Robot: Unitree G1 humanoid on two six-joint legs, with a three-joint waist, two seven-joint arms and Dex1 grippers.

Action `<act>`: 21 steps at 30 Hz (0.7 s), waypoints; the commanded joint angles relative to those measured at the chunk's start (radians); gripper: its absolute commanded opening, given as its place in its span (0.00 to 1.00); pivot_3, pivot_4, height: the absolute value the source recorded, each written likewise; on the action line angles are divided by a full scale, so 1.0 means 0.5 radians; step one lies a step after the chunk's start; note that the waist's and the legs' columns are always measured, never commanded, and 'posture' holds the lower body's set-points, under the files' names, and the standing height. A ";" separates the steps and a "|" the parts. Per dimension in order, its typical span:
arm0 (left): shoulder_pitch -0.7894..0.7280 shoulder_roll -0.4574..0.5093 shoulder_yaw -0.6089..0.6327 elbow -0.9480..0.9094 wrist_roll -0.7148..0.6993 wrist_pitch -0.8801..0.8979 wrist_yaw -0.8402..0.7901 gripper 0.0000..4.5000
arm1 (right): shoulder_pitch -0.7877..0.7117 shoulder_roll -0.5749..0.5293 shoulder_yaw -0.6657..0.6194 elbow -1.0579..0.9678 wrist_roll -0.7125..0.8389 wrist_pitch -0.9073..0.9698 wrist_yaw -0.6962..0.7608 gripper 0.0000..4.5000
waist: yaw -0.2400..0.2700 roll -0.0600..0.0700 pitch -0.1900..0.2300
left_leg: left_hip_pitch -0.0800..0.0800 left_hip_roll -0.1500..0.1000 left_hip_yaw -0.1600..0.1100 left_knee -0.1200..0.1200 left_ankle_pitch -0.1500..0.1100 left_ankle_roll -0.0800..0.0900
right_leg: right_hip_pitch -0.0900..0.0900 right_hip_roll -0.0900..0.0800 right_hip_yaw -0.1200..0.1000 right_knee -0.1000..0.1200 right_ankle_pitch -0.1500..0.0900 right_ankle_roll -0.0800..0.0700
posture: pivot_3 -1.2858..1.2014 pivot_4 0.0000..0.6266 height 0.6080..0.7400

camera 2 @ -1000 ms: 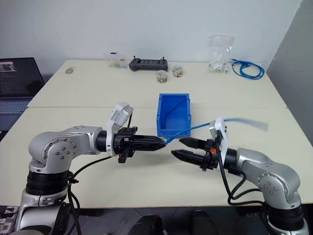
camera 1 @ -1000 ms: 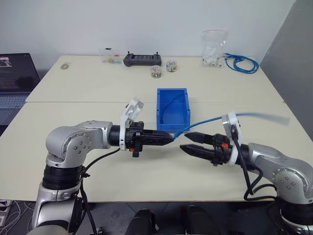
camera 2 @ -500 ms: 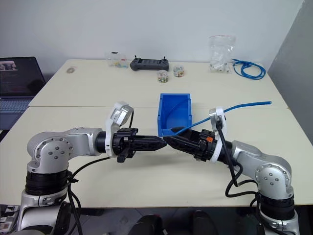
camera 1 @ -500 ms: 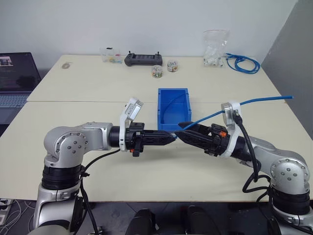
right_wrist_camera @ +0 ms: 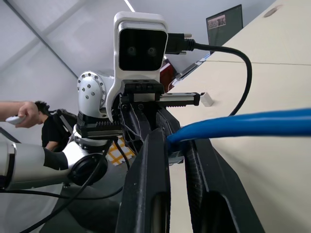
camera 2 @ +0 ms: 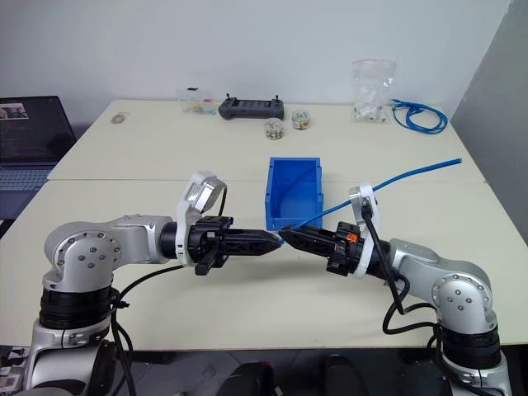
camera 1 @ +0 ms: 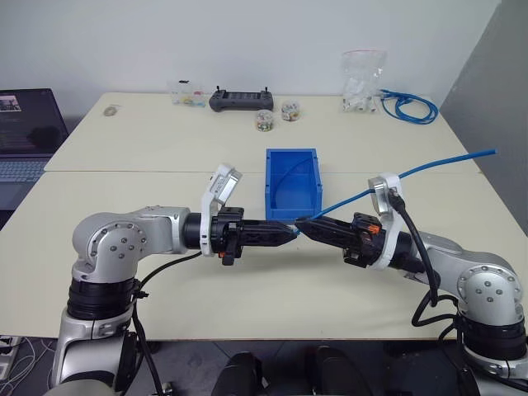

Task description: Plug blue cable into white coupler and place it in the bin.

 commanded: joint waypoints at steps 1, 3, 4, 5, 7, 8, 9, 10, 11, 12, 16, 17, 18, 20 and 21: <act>0.031 0.025 -0.020 -0.027 0.073 -0.139 -0.025 0.05 | -0.027 -0.015 -0.017 -0.050 0.138 -0.021 -0.007 0.03 | 0.000 0.000 0.000 | 0.000 0.000 0.000 0.000 0.000 0.000 | 0.000 0.000 0.000 0.000 0.000 0.000 | 0.52 0.24 1.00; 0.038 0.020 -0.028 -0.025 0.075 -0.184 -0.051 0.05 | -0.020 -0.012 -0.002 -0.062 0.156 -0.023 -0.017 0.03 | 0.000 0.000 0.000 | 0.000 0.000 0.000 0.000 0.000 0.000 | 0.000 0.000 0.000 0.000 0.000 0.000 | 0.52 0.24 1.00; 0.039 0.021 -0.026 -0.016 0.057 -0.182 -0.068 0.05 | -0.016 -0.008 0.006 -0.067 0.158 -0.025 -0.023 0.03 | 0.001 0.000 0.000 | 0.000 0.000 0.000 0.000 0.000 0.000 | 0.000 0.000 0.001 0.000 0.000 0.000 | 0.52 0.24 1.00; 0.041 0.018 -0.022 -0.010 0.052 -0.188 -0.066 0.05 | -0.013 -0.007 0.014 -0.072 0.161 -0.027 -0.028 0.03 | 0.001 0.000 0.000 | 0.000 0.000 0.000 0.000 0.000 0.000 | 0.000 0.000 0.000 -0.001 0.000 0.000 | 0.52 0.24 1.00; 0.037 0.014 -0.015 0.003 0.049 -0.190 -0.051 0.21 | -0.006 -0.011 0.027 -0.080 0.152 -0.029 -0.030 0.03 | 0.001 0.000 0.000 | 0.000 0.000 0.001 0.000 0.000 0.000 | 0.000 0.000 0.000 -0.001 -0.001 0.001 | 0.52 0.24 1.00; 0.036 0.016 -0.014 0.004 0.049 -0.192 -0.050 0.24 | -0.003 -0.020 0.037 -0.087 0.132 -0.029 -0.018 0.03 | 0.000 0.000 0.000 | 0.000 0.000 0.000 0.000 0.000 0.000 | 0.000 0.000 0.001 -0.001 -0.001 0.001 | 0.52 0.24 1.00; 0.038 0.014 -0.007 0.002 0.047 -0.198 -0.043 0.30 | 0.001 -0.024 0.043 -0.088 0.121 -0.030 -0.014 0.03 | 0.000 0.000 0.000 | 0.000 0.000 0.000 0.000 0.000 0.000 | 0.000 0.000 0.000 -0.001 -0.001 0.002 | 0.52 0.24 1.00; 0.040 0.016 -0.001 -0.002 0.042 -0.201 -0.039 0.34 | 0.004 -0.027 0.049 -0.087 0.113 -0.033 -0.011 0.03 | 0.000 0.000 0.000 | 0.000 0.000 0.000 0.000 0.000 0.000 | 0.000 0.000 0.001 -0.001 -0.001 0.002 | 0.52 0.24 1.00; 0.045 0.020 0.003 -0.010 0.040 -0.204 -0.035 0.40 | 0.005 -0.035 0.053 -0.082 0.099 -0.036 -0.003 0.03 | 0.000 0.000 0.000 | 0.000 0.000 0.000 0.000 0.000 0.000 | 0.000 0.000 0.000 -0.001 -0.001 0.002 | 0.52 0.24 1.00; 0.055 0.028 0.009 -0.025 0.034 -0.204 -0.032 0.44 | 0.003 -0.043 0.056 -0.075 0.084 -0.040 0.005 0.03 | 0.000 0.000 0.000 | -0.001 0.000 0.000 0.000 0.000 0.000 | 0.000 0.000 0.000 -0.001 -0.001 0.002 | 0.52 0.24 1.00; 0.169 0.169 0.018 -0.185 0.098 -0.260 -0.064 0.61 | -0.017 -0.068 0.070 -0.034 0.000 -0.070 0.040 0.03 | -0.004 0.000 0.001 | 0.000 0.000 0.001 -0.001 0.000 0.000 | 0.000 0.000 0.001 -0.001 -0.001 0.002 | 0.52 0.24 1.00; 0.236 0.234 0.058 -0.258 0.093 -0.265 -0.071 0.64 | -0.018 -0.079 0.073 -0.020 -0.032 -0.084 0.060 0.03 | -0.011 0.000 0.001 | 0.000 0.000 0.001 -0.001 0.000 0.000 | -0.001 0.000 0.001 -0.001 -0.001 0.002 | 0.52 0.24 1.00; 0.309 0.302 0.104 -0.322 0.086 -0.275 -0.078 0.69 | -0.019 -0.086 0.077 -0.008 -0.066 -0.099 0.080 0.03 | -0.014 0.001 0.002 | -0.001 0.001 0.002 -0.002 0.000 0.000 | -0.003 0.001 0.003 -0.001 -0.001 0.002 | 0.52 0.24 1.00; 0.456 0.410 0.185 -0.426 0.078 -0.302 -0.081 0.77 | -0.019 -0.089 0.083 0.014 -0.108 -0.119 0.116 0.03 | -0.011 0.001 0.002 | -0.001 0.002 0.004 -0.003 0.000 0.000 | -0.005 0.001 0.004 0.000 -0.001 0.000 | 0.52 0.24 1.00; 0.530 0.443 0.225 -0.466 0.071 -0.316 -0.069 0.81 | -0.020 -0.086 0.088 0.024 -0.127 -0.128 0.131 0.03 | -0.006 0.001 0.003 | -0.002 0.002 0.004 -0.003 0.000 0.000 | -0.006 0.001 0.004 0.000 -0.001 0.000 | 0.52 0.24 1.00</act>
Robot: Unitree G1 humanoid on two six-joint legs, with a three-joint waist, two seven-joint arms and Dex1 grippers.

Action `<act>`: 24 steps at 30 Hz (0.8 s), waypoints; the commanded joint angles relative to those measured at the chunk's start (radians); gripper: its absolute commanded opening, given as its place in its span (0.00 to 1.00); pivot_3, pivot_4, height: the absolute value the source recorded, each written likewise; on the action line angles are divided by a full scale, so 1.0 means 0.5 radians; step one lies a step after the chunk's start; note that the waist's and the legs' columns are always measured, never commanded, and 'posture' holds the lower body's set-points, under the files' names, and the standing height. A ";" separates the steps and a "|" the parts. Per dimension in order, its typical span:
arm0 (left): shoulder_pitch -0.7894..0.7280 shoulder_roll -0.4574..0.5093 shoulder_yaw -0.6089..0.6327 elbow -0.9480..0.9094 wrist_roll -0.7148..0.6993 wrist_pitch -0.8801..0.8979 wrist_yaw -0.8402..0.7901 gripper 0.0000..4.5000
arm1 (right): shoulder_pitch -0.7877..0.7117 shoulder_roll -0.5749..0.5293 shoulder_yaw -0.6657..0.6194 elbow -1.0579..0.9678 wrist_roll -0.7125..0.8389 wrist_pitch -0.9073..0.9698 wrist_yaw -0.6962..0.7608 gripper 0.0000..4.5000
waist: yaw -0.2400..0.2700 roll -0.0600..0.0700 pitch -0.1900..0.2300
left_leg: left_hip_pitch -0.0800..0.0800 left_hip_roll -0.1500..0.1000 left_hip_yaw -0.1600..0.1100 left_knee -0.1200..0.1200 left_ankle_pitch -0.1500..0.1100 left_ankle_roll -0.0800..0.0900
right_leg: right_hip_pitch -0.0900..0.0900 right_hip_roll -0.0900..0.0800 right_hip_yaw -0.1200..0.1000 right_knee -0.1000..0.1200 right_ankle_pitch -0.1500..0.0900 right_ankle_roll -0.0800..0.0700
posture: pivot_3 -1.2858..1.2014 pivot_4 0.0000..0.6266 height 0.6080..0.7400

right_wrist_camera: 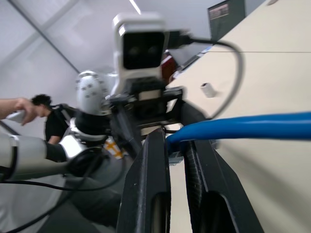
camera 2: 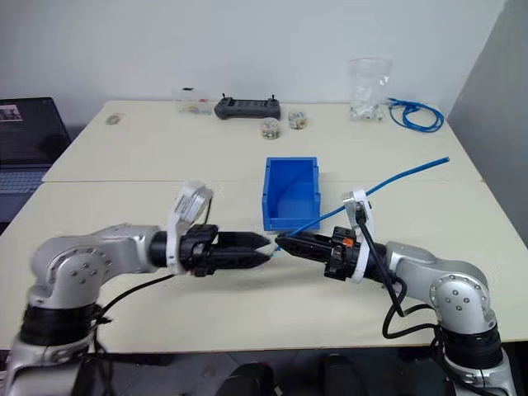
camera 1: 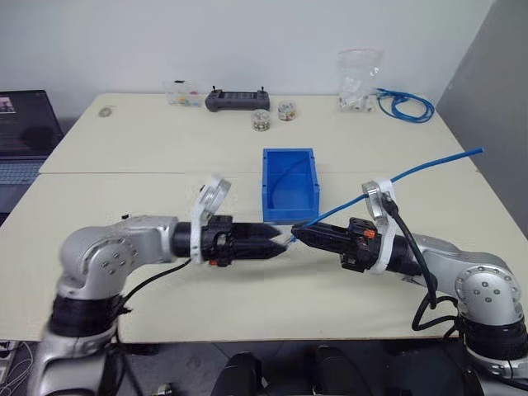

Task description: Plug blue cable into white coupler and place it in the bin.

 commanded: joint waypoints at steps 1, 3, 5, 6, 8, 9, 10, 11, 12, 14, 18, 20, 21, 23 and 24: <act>0.243 0.128 0.214 -0.237 -0.011 -0.091 0.005 0.86 | -0.025 0.004 0.011 0.004 -0.071 -0.076 0.093 0.03 | 0.008 0.001 0.001 | -0.001 0.000 0.000 0.000 0.000 0.000 | 0.000 0.000 0.000 0.000 0.000 0.000 | 0.52 0.24 1.00; 0.445 0.149 0.276 -0.341 0.084 -0.176 0.080 0.95 | -0.029 0.014 0.034 0.019 -0.120 -0.093 0.128 0.03 | 0.010 0.001 0.001 | -0.001 0.000 0.000 0.000 0.000 0.000 | 0.000 -0.001 0.000 -0.001 -0.001 0.001 | 0.52 0.24 1.00; 0.625 0.058 0.351 -0.415 0.201 -0.268 0.292 1.00 | -0.030 0.018 0.055 0.036 -0.170 -0.111 0.167 0.03 | 0.012 0.001 0.001 | -0.001 0.000 0.001 0.001 0.000 0.000 | 0.000 -0.001 0.001 -0.003 -0.001 0.001 | 0.52 0.24 1.00; 0.695 -0.024 0.399 -0.430 0.252 -0.311 0.437 1.00 | -0.034 0.022 0.066 0.049 -0.192 -0.120 0.181 0.03 | 0.015 0.002 0.001 | -0.001 -0.001 0.002 0.000 0.000 0.000 | 0.000 -0.002 0.001 -0.003 -0.001 0.001 | 0.52 0.24 1.00; 0.826 -0.179 0.451 -0.443 0.460 -0.439 0.726 1.00 | -0.044 0.028 0.090 0.077 -0.246 -0.140 0.216 0.03 | 0.023 0.000 0.002 | -0.002 0.000 0.002 0.001 0.000 0.000 | 0.000 -0.003 0.001 -0.004 -0.001 0.001 | 0.52 0.24 1.00; 0.911 -0.229 0.449 -0.437 0.636 -0.539 0.864 1.00 | -0.055 0.037 0.106 0.097 -0.274 -0.150 0.230 0.03 | 0.031 0.000 0.002 | -0.003 0.000 0.000 0.001 0.000 0.000 | 0.000 -0.002 0.000 -0.004 -0.001 0.001 | 0.52 0.24 1.00; 0.980 -0.270 0.440 -0.429 0.802 -0.632 0.991 1.00 | -0.063 0.045 0.117 0.114 -0.296 -0.157 0.242 0.03 | 0.034 0.001 0.001 | -0.003 0.000 0.000 0.002 0.000 0.000 | 0.000 -0.002 -0.001 -0.003 -0.001 0.001 | 0.52 0.24 1.00; 1.026 -0.314 0.437 -0.409 0.941 -0.700 1.119 1.00 | -0.073 0.054 0.126 0.129 -0.316 -0.163 0.252 0.03 | 0.032 0.001 0.001 | 0.000 0.000 0.002 0.000 0.000 0.000 | 0.002 -0.003 0.002 -0.005 0.000 0.001 | 0.52 0.24 1.00; 1.042 -0.372 0.461 -0.361 1.040 -0.719 1.261 1.00 | -0.084 0.064 0.136 0.145 -0.334 -0.167 0.264 0.03 | 0.032 0.000 0.002 | 0.000 0.000 0.004 0.000 0.000 0.000 | 0.001 -0.003 0.003 -0.005 0.001 0.000 | 0.52 0.24 1.00; 1.042 -0.443 0.498 -0.249 1.196 -0.767 1.446 1.00 | -0.105 0.082 0.156 0.173 -0.371 -0.175 0.292 0.03 | 0.049 0.000 0.002 | -0.001 0.000 0.003 0.000 0.000 0.000 | -0.001 -0.002 0.002 -0.003 0.002 -0.002 | 0.52 0.24 1.00; 0.960 -0.486 0.607 -0.002 1.367 -0.786 1.653 1.00 | -0.129 0.090 0.184 0.193 -0.432 -0.176 0.347 0.03 | 0.062 -0.002 0.002 | -0.003 0.000 0.001 0.000 0.000 0.000 | -0.002 -0.002 0.000 -0.003 0.001 -0.001 | 0.52 0.24 1.00; 0.892 -0.450 0.643 0.124 1.410 -0.794 1.667 1.00 | -0.142 0.091 0.188 0.198 -0.454 -0.172 0.365 0.03 | 0.061 -0.002 0.002 | -0.004 -0.001 0.001 0.000 0.000 0.000 | -0.002 -0.002 -0.001 -0.003 0.001 -0.002 | 0.52 0.24 1.00; 0.819 -0.413 0.644 0.230 1.415 -0.791 1.639 1.00 | -0.152 0.094 0.191 0.204 -0.463 -0.172 0.370 0.03 | 0.062 -0.002 0.002 | -0.004 -0.001 0.001 0.000 0.000 0.000 | -0.002 -0.002 -0.001 -0.003 0.002 -0.002 | 0.52 0.24 1.00; 0.719 -0.376 0.644 0.364 1.416 -0.791 1.598 1.00 | -0.164 0.103 0.192 0.210 -0.477 -0.169 0.376 0.03 | 0.068 -0.003 0.002 | -0.004 -0.001 0.001 0.000 0.000 0.000 | -0.002 -0.002 -0.001 -0.004 0.002 -0.003 | 0.52 0.24 1.00; 0.667 -0.352 0.626 0.436 1.424 -0.802 1.570 1.00 | -0.169 0.108 0.193 0.211 -0.485 -0.170 0.381 0.03 | 0.068 -0.003 0.002 | -0.005 -0.002 -0.001 0.001 0.000 0.000 | -0.003 -0.002 -0.003 -0.002 0.002 -0.002 | 0.52 0.24 1.00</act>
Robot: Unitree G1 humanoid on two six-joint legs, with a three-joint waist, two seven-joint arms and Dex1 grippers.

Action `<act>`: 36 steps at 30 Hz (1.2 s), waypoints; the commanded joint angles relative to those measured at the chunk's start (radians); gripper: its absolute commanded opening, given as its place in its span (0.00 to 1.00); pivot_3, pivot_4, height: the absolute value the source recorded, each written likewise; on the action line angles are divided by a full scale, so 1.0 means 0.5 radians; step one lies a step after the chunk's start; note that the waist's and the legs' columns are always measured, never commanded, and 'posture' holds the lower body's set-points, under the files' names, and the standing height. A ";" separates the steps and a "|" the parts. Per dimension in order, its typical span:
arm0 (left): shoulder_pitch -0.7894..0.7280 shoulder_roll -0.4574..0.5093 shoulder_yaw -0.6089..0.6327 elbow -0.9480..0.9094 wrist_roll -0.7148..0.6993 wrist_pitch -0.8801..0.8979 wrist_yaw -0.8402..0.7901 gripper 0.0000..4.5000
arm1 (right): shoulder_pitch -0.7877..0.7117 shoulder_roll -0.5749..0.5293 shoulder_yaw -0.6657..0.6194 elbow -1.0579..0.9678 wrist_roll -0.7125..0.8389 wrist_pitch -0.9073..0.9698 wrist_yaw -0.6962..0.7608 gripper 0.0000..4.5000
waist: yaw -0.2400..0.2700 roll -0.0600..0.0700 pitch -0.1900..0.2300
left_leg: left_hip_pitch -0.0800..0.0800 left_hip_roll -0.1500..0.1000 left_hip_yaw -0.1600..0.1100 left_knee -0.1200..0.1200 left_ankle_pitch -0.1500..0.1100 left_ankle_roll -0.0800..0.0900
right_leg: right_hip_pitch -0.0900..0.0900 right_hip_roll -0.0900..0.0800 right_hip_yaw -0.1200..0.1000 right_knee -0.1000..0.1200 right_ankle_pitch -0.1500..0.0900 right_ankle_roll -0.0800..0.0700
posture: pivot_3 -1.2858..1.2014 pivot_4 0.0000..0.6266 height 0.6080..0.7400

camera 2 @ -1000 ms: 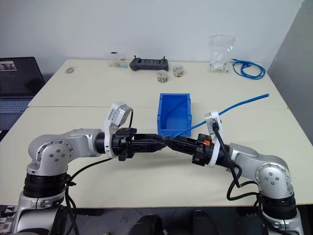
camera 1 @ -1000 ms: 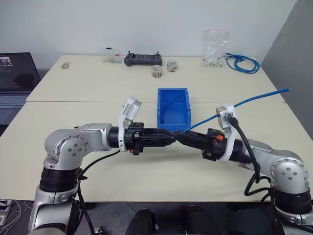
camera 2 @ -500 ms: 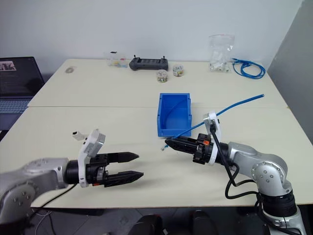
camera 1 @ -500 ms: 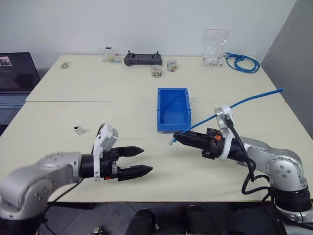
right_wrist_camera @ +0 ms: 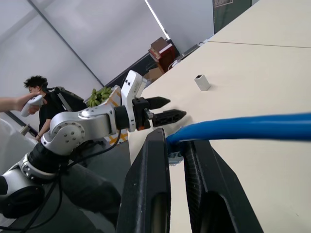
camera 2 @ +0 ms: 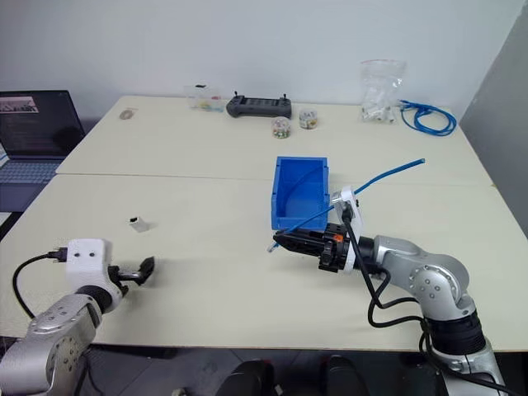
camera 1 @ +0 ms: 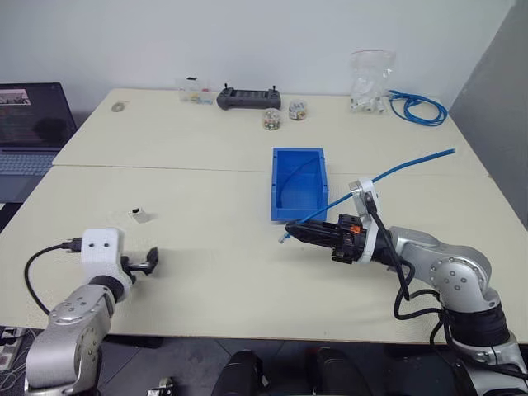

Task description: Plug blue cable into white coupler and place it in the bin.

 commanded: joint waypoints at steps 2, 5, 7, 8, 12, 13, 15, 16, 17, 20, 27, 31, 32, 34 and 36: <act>-0.236 0.129 -0.022 0.290 0.040 -0.086 -0.152 1.00 | -0.051 0.022 -0.007 -0.041 -0.023 -0.031 0.041 0.03 | -0.005 -0.001 0.000 | 0.000 0.000 0.000 0.000 0.000 0.000 | 0.000 0.000 0.000 0.000 0.000 0.000 | 0.52 0.24 1.00; -0.405 0.171 -0.088 0.504 0.060 -0.150 -0.249 1.00 | -0.054 0.025 -0.006 -0.054 -0.035 -0.031 0.045 0.03 | -0.007 -0.001 0.000 | -0.001 0.000 0.001 0.000 0.000 0.000 | -0.001 0.000 0.001 0.000 0.002 -0.003 | 0.52 0.24 1.00; -0.485 0.189 -0.137 0.623 0.074 -0.185 -0.321 1.00 | -0.053 0.025 -0.005 -0.061 -0.043 -0.031 0.046 0.03 | -0.007 -0.001 0.000 | -0.001 0.000 0.001 -0.001 0.000 0.000 | -0.001 0.000 0.001 0.000 0.002 -0.004 | 0.52 0.24 1.00; -0.533 0.188 -0.157 0.688 0.079 -0.199 -0.347 1.00 | -0.052 0.023 -0.004 -0.066 -0.048 -0.032 0.047 0.03 | -0.008 -0.001 0.000 | -0.001 0.000 0.001 -0.001 0.000 0.000 | -0.001 0.000 0.001 0.000 0.003 -0.004 | 0.52 0.24 1.00; -0.678 0.166 -0.203 0.893 0.133 -0.277 -0.334 1.00 | -0.043 0.029 -0.007 -0.082 -0.059 -0.034 0.043 0.03 | -0.011 -0.001 0.000 | -0.001 0.000 0.001 0.000 0.000 -0.001 | -0.002 0.000 0.001 0.001 0.003 -0.005 | 0.52 0.24 1.00; -0.699 0.159 -0.210 0.924 0.149 -0.293 -0.318 1.00 | -0.039 0.031 -0.007 -0.087 -0.062 -0.033 0.042 0.03 | -0.010 -0.001 0.000 | -0.001 0.000 0.001 -0.001 0.000 -0.001 | -0.002 0.000 0.001 0.001 0.003 -0.005 | 0.52 0.24 1.00; -0.732 0.147 -0.215 0.975 0.178 -0.319 -0.285 1.00 | -0.032 0.035 -0.008 -0.096 -0.067 -0.032 0.041 0.03 | -0.011 -0.001 0.000 | -0.001 0.000 0.000 -0.001 0.000 -0.001 | -0.002 0.000 0.000 0.002 0.003 -0.005 | 0.52 0.24 1.00; -0.744 0.143 -0.220 0.994 0.188 -0.330 -0.284 1.00 | -0.027 0.036 -0.009 -0.100 -0.070 -0.031 0.039 0.03 | -0.012 -0.001 0.000 | -0.001 0.000 0.001 0.000 0.000 -0.001 | -0.002 0.000 0.001 0.002 0.003 -0.005 | 0.52 0.24 1.00; -0.751 0.140 -0.224 1.007 0.193 -0.337 -0.286 1.00 | -0.025 0.038 -0.010 -0.102 -0.072 -0.030 0.038 0.03 | -0.012 -0.001 0.000 | -0.001 0.000 0.001 0.000 0.000 -0.001 | -0.002 0.000 0.001 0.002 0.003 -0.005 | 0.52 0.24 1.00; -0.769 0.115 -0.235 1.032 0.194 -0.332 -0.272 1.00 | -0.013 0.037 -0.013 -0.113 -0.075 -0.028 0.033 0.03 | -0.011 -0.001 0.000 | -0.001 0.000 0.000 -0.001 0.000 -0.001 | -0.002 -0.001 0.001 0.002 0.004 -0.005 | 0.52 0.24 1.00; -0.781 0.000 -0.156 1.012 0.161 -0.253 -0.157 0.91 | -0.015 0.029 -0.021 -0.109 -0.084 -0.028 0.040 0.02 | -0.010 -0.001 0.000 | 0.000 0.000 0.000 0.000 0.000 -0.001 | -0.002 -0.001 0.001 0.002 0.004 -0.004 | 0.52 0.24 1.00; -0.772 -0.062 -0.120 0.985 0.161 -0.223 -0.083 0.72 | -0.015 0.026 -0.020 -0.107 -0.091 -0.031 0.046 0.02 | -0.009 -0.001 0.000 | 0.000 -0.001 0.000 0.000 0.000 -0.001 | -0.001 -0.002 0.001 0.002 0.004 -0.004 | 0.52 0.24 1.00; -0.768 -0.070 -0.122 0.980 0.163 -0.220 -0.078 0.68 | -0.015 0.026 -0.019 -0.106 -0.092 -0.032 0.048 0.02 | -0.010 -0.001 0.000 | 0.000 -0.001 0.000 0.000 0.000 -0.001 | -0.001 -0.002 0.001 0.003 0.004 -0.004 | 0.52 0.24 1.00; -0.766 -0.081 -0.125 0.973 0.168 -0.216 -0.065 0.58 | -0.018 0.024 -0.018 -0.102 -0.095 -0.033 0.052 0.02 | -0.011 -0.001 0.000 | 0.001 0.000 0.000 0.000 0.000 -0.001 | -0.001 -0.001 0.001 0.004 0.004 -0.004 | 0.52 0.24 1.00; -0.765 -0.087 -0.121 0.972 0.177 -0.219 -0.040 0.49 | -0.019 0.023 -0.017 -0.101 -0.098 -0.033 0.054 0.02 | -0.014 -0.001 0.000 | 0.002 0.000 0.001 0.000 0.000 -0.001 | -0.001 -0.001 0.001 0.004 0.004 -0.004 | 0.52 0.24 1.00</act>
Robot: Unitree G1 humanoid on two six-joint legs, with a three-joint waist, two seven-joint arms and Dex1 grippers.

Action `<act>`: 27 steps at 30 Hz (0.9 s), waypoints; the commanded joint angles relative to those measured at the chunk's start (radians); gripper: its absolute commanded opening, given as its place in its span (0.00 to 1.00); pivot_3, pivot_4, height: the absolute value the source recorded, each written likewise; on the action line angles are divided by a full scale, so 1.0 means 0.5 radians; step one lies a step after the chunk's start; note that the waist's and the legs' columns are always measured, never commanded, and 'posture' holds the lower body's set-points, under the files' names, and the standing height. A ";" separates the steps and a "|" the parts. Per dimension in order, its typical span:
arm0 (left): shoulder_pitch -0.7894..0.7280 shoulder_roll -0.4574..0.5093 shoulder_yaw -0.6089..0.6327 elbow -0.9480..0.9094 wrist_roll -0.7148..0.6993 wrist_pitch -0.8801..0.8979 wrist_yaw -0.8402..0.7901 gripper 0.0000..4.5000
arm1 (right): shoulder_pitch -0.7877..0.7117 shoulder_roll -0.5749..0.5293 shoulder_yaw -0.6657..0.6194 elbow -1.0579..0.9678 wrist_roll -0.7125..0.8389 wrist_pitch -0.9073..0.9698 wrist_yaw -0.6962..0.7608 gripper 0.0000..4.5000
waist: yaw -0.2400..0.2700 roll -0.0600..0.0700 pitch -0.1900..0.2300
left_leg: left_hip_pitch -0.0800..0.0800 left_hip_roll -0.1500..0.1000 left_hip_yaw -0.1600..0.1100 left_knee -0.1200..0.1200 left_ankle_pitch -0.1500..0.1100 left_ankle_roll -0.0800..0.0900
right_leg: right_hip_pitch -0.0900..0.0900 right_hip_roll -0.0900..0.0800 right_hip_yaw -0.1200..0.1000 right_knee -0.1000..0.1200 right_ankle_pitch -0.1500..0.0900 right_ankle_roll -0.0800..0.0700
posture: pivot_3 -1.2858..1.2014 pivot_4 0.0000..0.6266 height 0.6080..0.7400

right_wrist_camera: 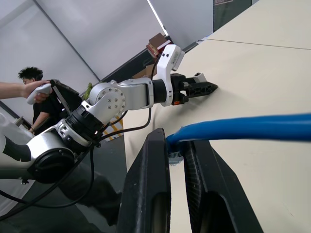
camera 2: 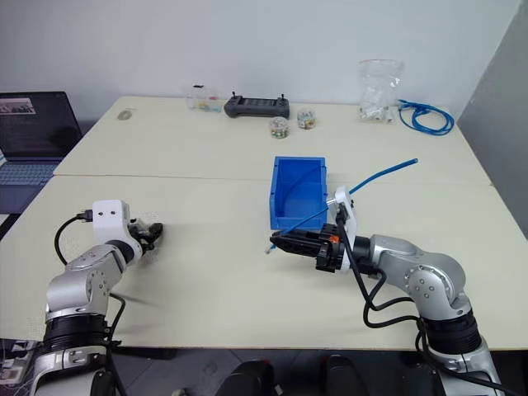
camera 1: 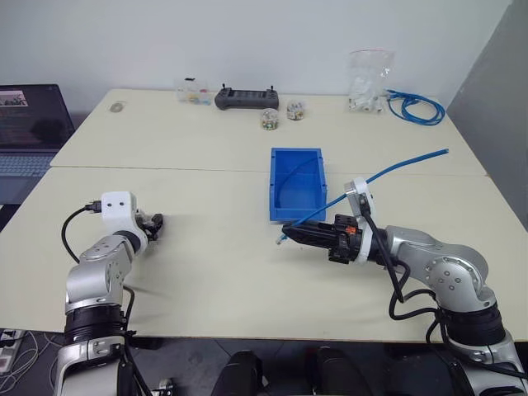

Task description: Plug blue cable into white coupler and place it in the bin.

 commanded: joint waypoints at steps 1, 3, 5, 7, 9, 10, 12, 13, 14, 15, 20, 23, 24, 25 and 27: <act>0.018 -0.012 0.031 0.006 0.034 0.028 0.070 0.44 | -0.015 -0.002 -0.038 -0.053 -0.005 -0.033 0.023 0.02 | -0.003 0.000 0.000 | 0.000 0.000 0.000 0.000 0.000 0.000 | 0.000 0.000 0.000 0.000 0.000 0.000 | 0.52 0.24 1.00; 0.021 -0.009 0.027 0.010 0.039 0.021 0.076 0.35 | -0.013 -0.003 -0.037 -0.055 -0.009 -0.033 0.023 0.02 | -0.007 0.000 0.000 | 0.000 0.000 0.000 0.000 0.000 0.000 | 0.000 0.000 0.000 0.000 0.000 0.000 | 0.52 0.24 1.00; 0.026 -0.009 0.022 0.010 0.041 0.019 0.079 0.24 | -0.010 -0.003 -0.037 -0.059 -0.014 -0.033 0.024 0.02 | -0.010 0.000 0.000 | 0.001 0.000 0.000 0.000 0.000 0.000 | 0.000 0.001 0.000 0.001 0.000 0.000 | 0.52 0.24 1.00; 0.042 -0.010 0.012 -0.006 0.051 0.020 0.089 0.18 | -0.004 -0.007 -0.035 -0.064 -0.022 -0.036 0.025 0.02 | -0.011 0.000 0.000 | 0.001 0.000 0.000 0.000 0.000 0.000 | 0.000 0.001 0.000 0.001 0.000 0.000 | 0.52 0.24 1.00; 0.089 -0.001 -0.026 -0.076 0.078 0.016 0.083 0.18 | 0.005 -0.013 -0.037 -0.067 -0.032 -0.041 0.020 0.02 | -0.013 0.000 0.000 | 0.001 0.000 0.000 0.000 0.000 0.000 | 0.000 0.001 0.000 0.001 0.000 0.000 | 0.52 0.24 1.00; 0.117 0.003 -0.049 -0.130 0.083 0.023 0.067 0.18 | 0.009 -0.016 -0.041 -0.068 -0.037 -0.044 0.019 0.02 | -0.016 0.000 0.000 | 0.001 0.000 0.001 0.000 0.000 0.000 | 0.000 0.001 0.000 0.001 0.000 0.000 | 0.52 0.24 1.00; 0.213 0.020 -0.163 -0.338 0.072 0.019 -0.062 0.18 | 0.036 -0.032 -0.064 -0.080 -0.049 -0.051 0.012 0.02 | -0.023 0.000 0.000 | 0.000 0.000 0.001 0.000 0.000 0.000 | 0.000 0.000 0.002 0.000 0.000 0.000 | 0.52 0.24 1.00; 0.252 0.027 -0.216 -0.430 0.061 0.018 -0.127 0.18 | 0.053 -0.040 -0.078 -0.091 -0.052 -0.053 0.009 0.02 | -0.023 0.000 0.000 | 0.000 0.000 0.002 0.000 0.000 0.000 | 0.000 0.000 0.003 -0.001 0.000 0.000 | 0.52 0.24 1.00; 0.277 0.033 -0.248 -0.486 0.054 0.018 -0.167 0.18 | 0.064 -0.045 -0.086 -0.098 -0.054 -0.053 0.008 0.02 | -0.021 0.000 0.000 | 0.000 0.000 0.003 0.000 0.000 -0.001 | 0.000 -0.001 0.003 0.000 0.000 0.000 | 0.52 0.24 1.00; 0.300 0.042 -0.300 -0.561 0.029 0.029 -0.243 0.18 | 0.085 -0.054 -0.104 -0.109 -0.055 -0.056 0.006 0.02 | -0.015 0.000 0.000 | 0.000 -0.001 0.003 0.000 0.000 -0.001 | 0.000 -0.002 0.003 -0.001 0.000 0.000 | 0.52 0.24 1.00; 0.358 0.212 -0.708 -0.920 -0.022 -0.007 -0.770 0.18 | 0.227 -0.158 -0.152 -0.219 -0.105 -0.109 0.042 0.02 | 0.025 0.000 0.000 | -0.004 -0.003 0.000 0.000 0.000 0.000 | 0.001 -0.003 0.000 -0.005 0.000 0.000 | 0.52 0.24 1.00; 0.260 0.276 -0.982 -0.981 -0.013 -0.093 -1.092 0.18 | 0.286 -0.216 -0.145 -0.292 -0.142 -0.148 0.065 0.02 | 0.014 0.000 0.001 | -0.004 -0.002 0.001 0.000 0.000 0.000 | 0.000 -0.002 0.001 -0.006 0.000 0.000 | 0.52 0.24 1.00; 0.216 0.282 -1.048 -0.966 -0.005 -0.121 -1.170 0.18 | 0.289 -0.223 -0.141 -0.297 -0.153 -0.159 0.066 0.02 | 0.011 0.000 0.001 | -0.004 -0.001 0.001 -0.001 0.000 0.000 | 0.000 -0.002 0.001 -0.005 0.000 0.000 | 0.52 0.24 1.00; 0.143 0.267 -1.134 -0.930 0.006 -0.152 -1.262 0.18 | 0.295 -0.235 -0.129 -0.307 -0.198 -0.194 0.066 0.02 | 0.009 0.000 0.001 | -0.004 -0.001 0.001 -0.001 0.000 0.000 | 0.000 -0.001 0.001 -0.005 -0.002 0.003 | 0.52 0.24 1.00; 0.010 0.225 -1.274 -0.843 0.046 -0.225 -1.393 0.18 | 0.306 -0.259 -0.101 -0.321 -0.285 -0.256 0.074 0.02 | 0.009 0.000 0.001 | -0.004 -0.001 0.001 0.000 0.000 0.000 | 0.000 0.000 0.000 -0.004 -0.003 0.006 | 0.52 0.24 1.00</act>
